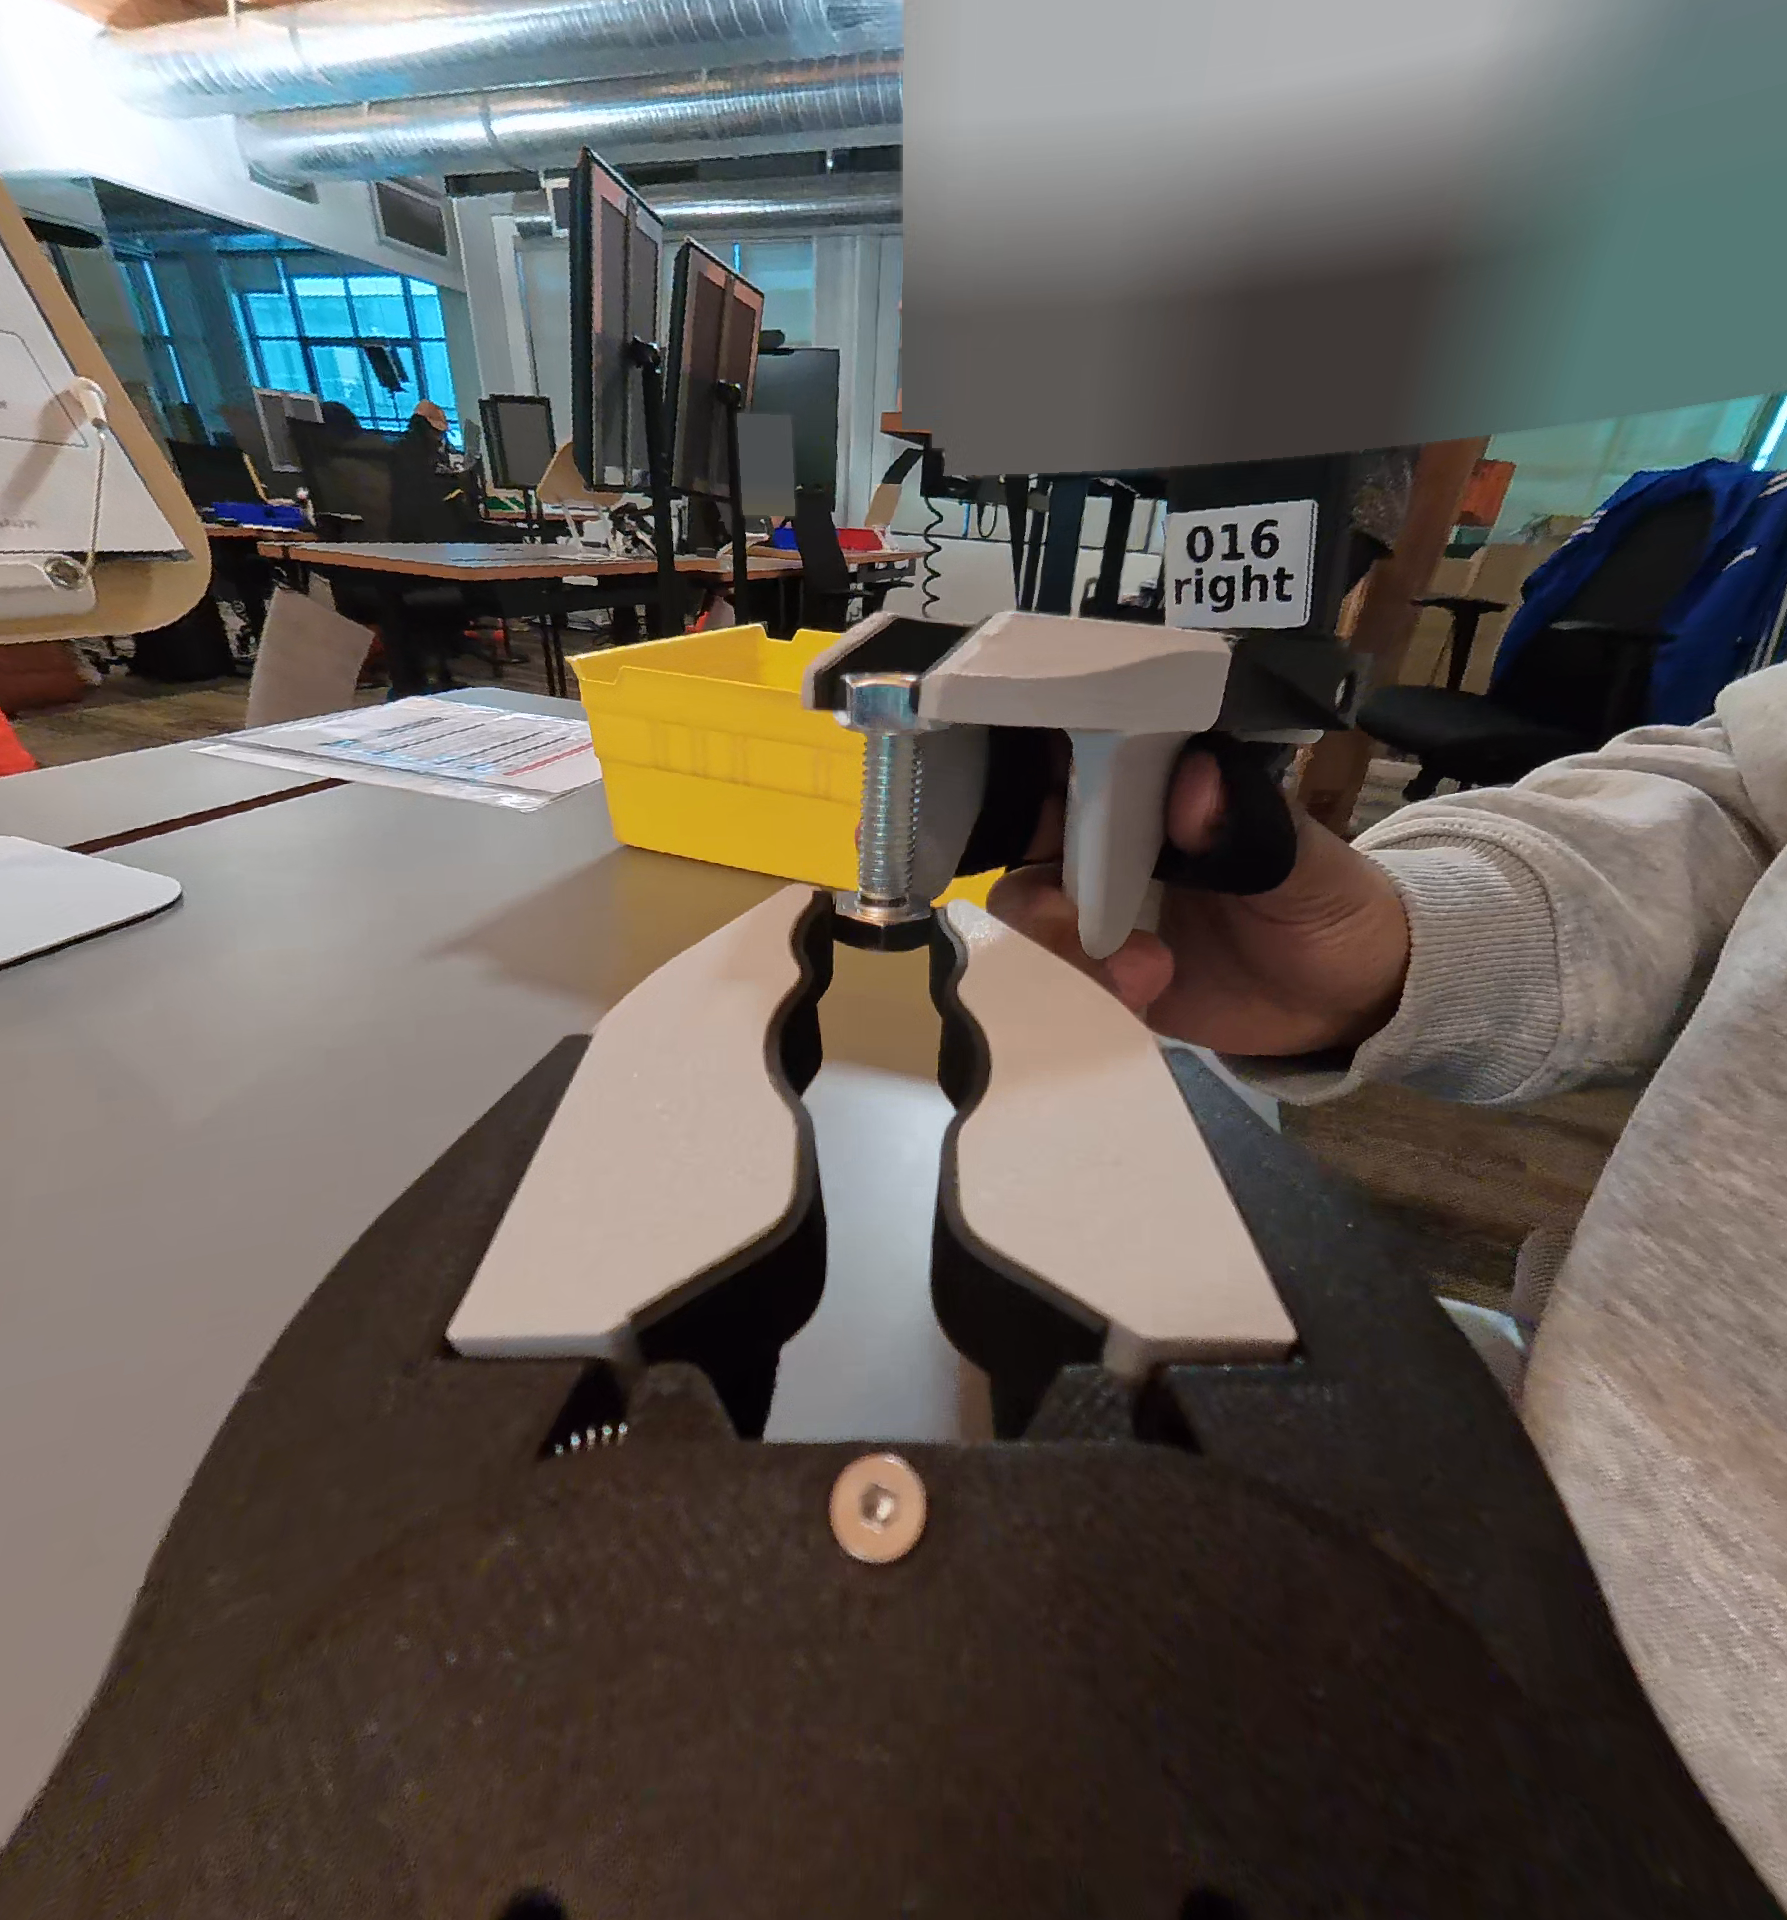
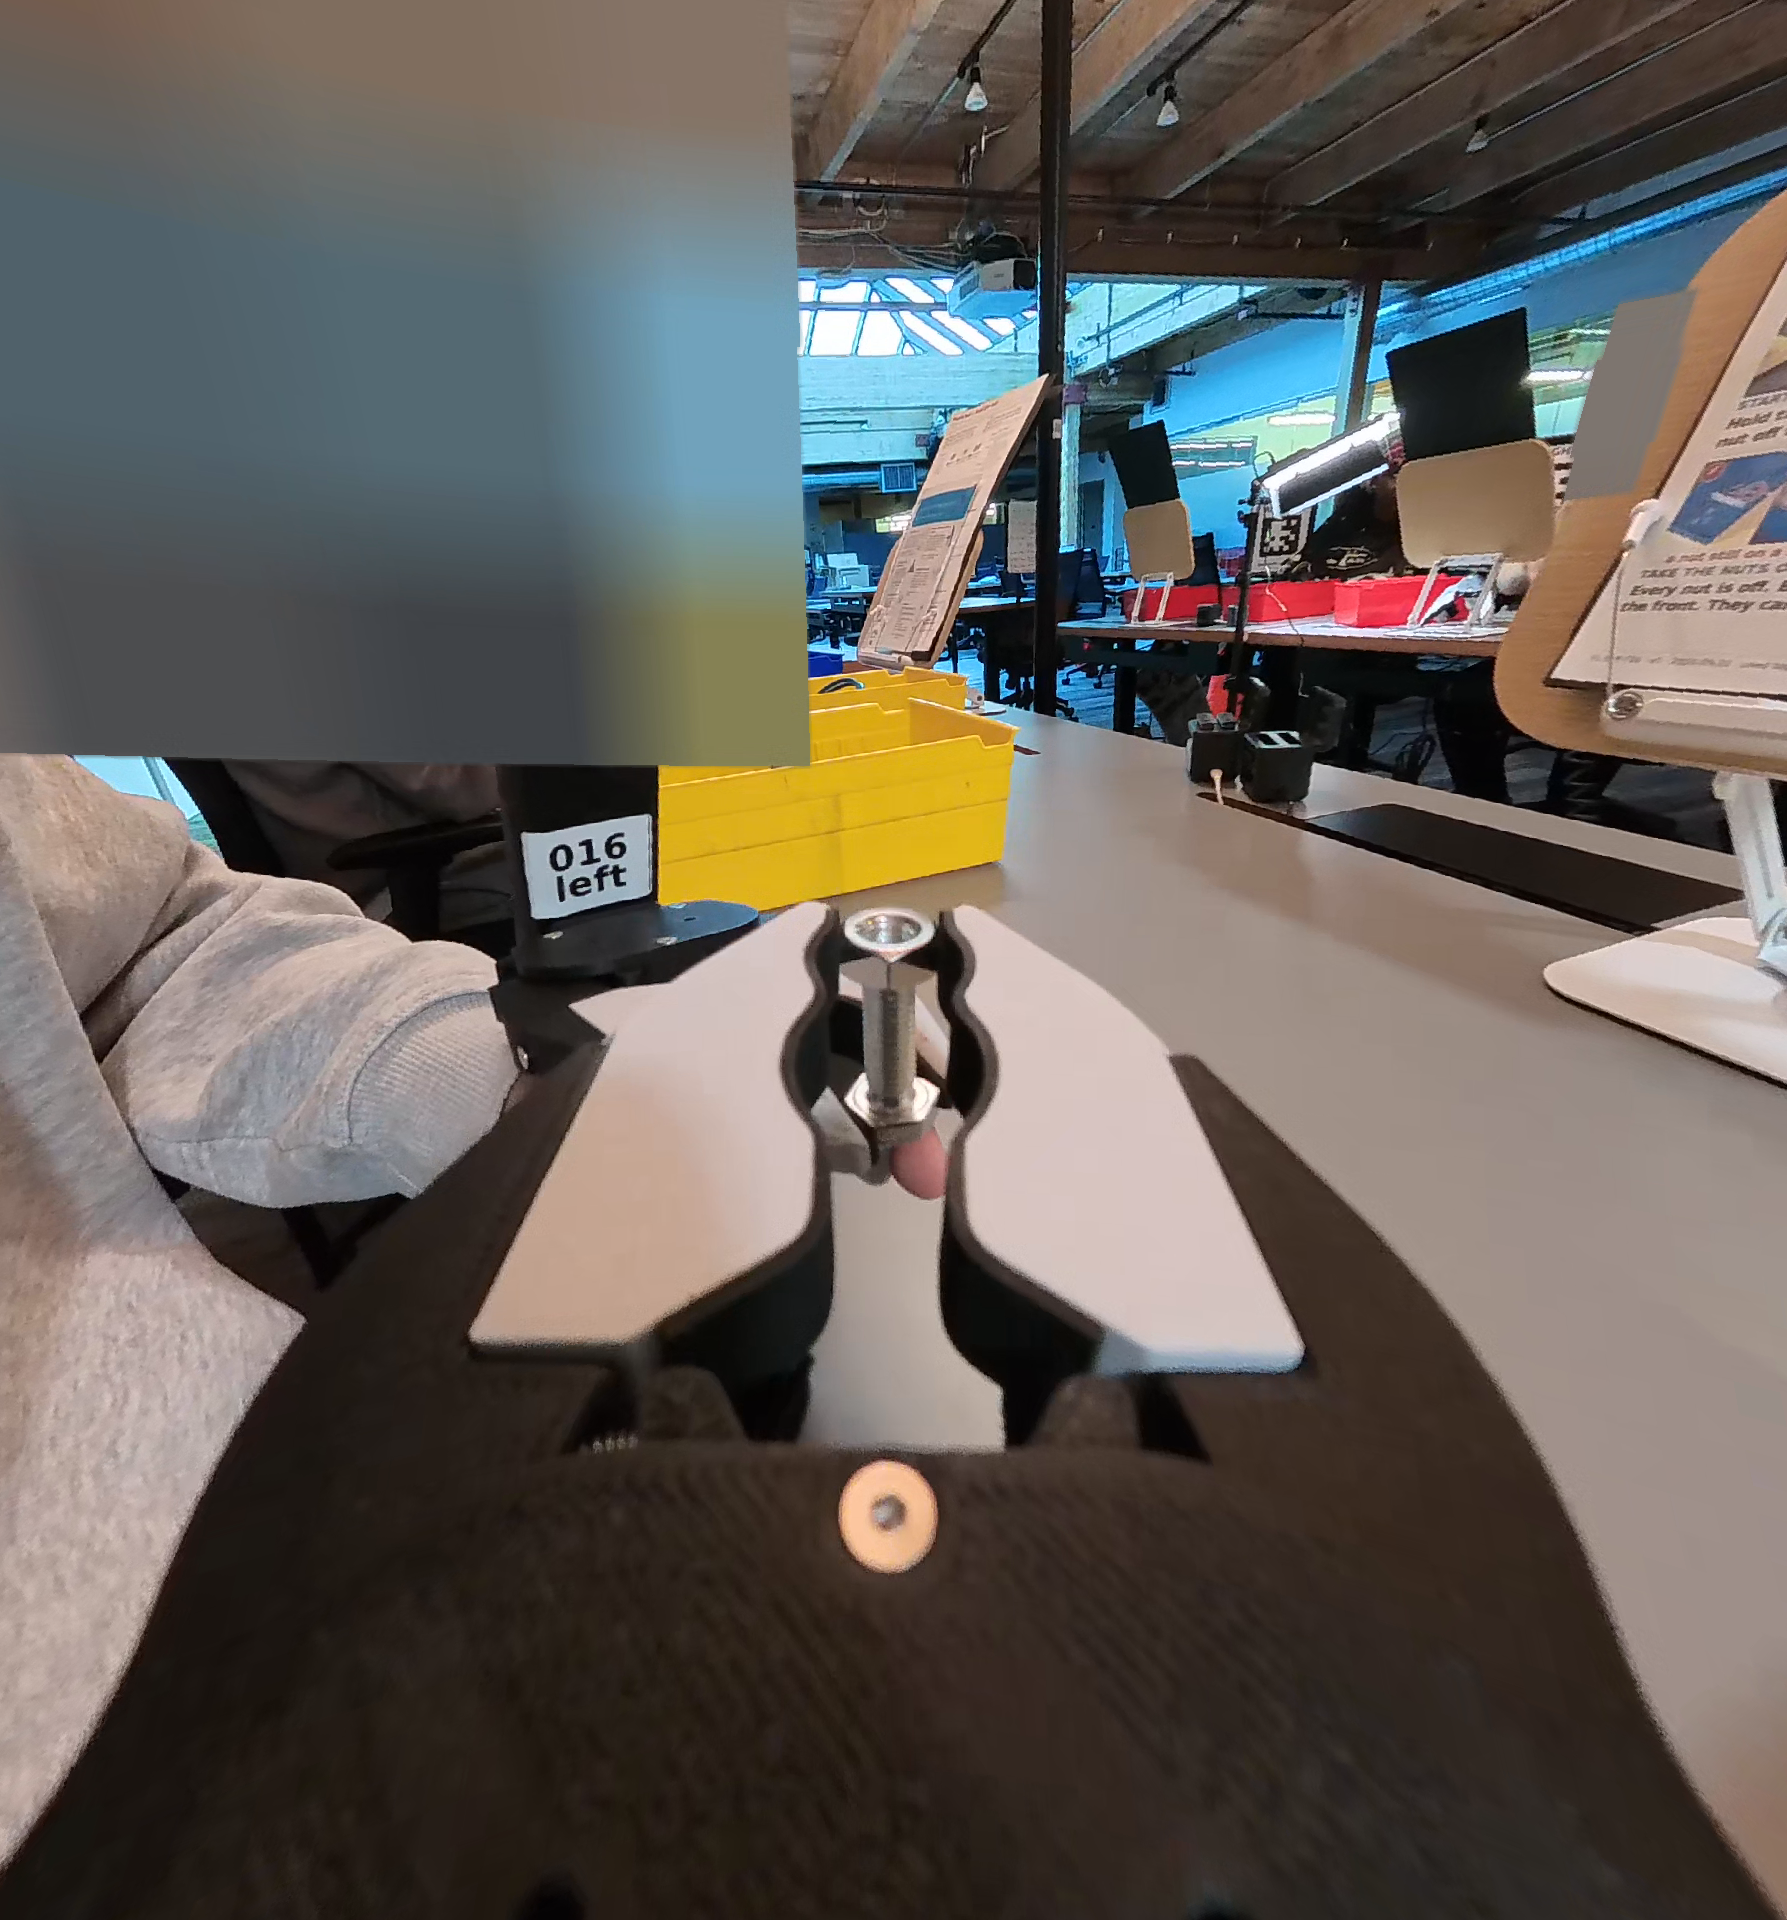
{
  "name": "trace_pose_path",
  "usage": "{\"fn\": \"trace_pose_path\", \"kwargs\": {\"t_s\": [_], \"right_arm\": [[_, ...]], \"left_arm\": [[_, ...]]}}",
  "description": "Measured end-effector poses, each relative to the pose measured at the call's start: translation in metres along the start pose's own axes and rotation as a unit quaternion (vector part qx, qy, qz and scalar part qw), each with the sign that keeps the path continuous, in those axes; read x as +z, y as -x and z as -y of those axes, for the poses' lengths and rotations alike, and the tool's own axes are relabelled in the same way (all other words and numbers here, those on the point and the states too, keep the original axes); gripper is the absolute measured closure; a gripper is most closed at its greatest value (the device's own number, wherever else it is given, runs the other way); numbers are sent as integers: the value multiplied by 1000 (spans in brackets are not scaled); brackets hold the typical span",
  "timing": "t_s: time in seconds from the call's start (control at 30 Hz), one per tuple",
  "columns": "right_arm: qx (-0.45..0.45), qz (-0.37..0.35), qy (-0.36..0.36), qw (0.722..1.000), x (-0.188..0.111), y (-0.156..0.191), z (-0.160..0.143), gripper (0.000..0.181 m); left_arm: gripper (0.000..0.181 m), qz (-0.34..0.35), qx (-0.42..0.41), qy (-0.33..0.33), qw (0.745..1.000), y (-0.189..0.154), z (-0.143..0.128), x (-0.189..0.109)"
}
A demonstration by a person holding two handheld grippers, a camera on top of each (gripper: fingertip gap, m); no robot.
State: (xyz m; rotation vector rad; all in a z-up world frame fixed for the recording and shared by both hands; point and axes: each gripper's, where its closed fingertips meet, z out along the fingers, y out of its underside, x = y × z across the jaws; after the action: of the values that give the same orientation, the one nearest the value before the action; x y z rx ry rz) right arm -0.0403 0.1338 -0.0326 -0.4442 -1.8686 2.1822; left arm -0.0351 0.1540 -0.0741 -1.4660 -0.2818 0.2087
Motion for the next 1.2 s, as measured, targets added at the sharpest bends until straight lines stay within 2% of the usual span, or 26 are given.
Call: {"fn": "trace_pose_path", "kwargs": {"t_s": [0.63, 0.87, 1.2], "right_arm": [[-17, -7, 13, 1000, -1, -1, -1, 164], [-15, -9, 16, 1000, 0, -2, -4, 154], [-14, -7, 16, 1000, 0, -1, -4, 156]], "left_arm": [[162, 5, 3, 2, 1000, 2, 0, -1], [162, 13, -24, -7, 1000, 10, 2, -3], [162, 26, -56, -18, 998, 21, 3, -6]]}}
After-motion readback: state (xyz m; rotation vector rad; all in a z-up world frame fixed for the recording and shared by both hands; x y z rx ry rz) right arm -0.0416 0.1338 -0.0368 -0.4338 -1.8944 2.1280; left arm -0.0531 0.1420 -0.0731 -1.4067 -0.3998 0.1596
